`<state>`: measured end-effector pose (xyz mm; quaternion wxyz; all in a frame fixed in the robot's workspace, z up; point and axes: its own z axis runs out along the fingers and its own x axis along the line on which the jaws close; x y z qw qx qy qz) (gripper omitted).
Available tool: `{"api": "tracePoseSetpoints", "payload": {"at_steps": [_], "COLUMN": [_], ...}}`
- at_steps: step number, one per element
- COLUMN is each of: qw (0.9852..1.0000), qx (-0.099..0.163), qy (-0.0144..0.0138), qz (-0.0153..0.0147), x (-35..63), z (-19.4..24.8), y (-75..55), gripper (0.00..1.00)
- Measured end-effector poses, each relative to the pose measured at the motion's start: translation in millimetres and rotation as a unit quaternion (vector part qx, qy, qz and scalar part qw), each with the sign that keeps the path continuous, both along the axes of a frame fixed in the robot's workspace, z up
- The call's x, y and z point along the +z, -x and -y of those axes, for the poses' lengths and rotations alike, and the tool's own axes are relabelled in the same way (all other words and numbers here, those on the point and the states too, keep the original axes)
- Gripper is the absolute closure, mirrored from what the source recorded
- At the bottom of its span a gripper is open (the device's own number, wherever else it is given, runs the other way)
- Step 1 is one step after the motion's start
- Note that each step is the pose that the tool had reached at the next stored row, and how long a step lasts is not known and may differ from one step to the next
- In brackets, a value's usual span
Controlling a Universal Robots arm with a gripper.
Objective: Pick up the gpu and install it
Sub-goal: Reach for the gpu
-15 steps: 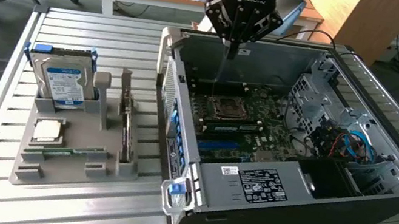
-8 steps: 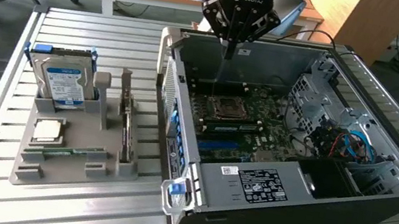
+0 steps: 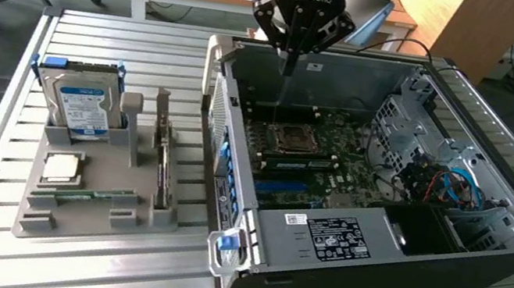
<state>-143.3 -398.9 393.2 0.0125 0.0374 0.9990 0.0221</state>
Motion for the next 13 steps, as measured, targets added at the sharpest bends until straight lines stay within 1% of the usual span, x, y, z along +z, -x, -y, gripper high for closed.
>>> {"api": "tracePoseSetpoints", "payload": {"at_steps": [13], "qw": [1.0000], "qx": [0.000], "qy": [0.0000], "qz": [0.0000], "x": [-0.1], "z": [0.0], "y": [24.1], "gripper": [0.89]}}
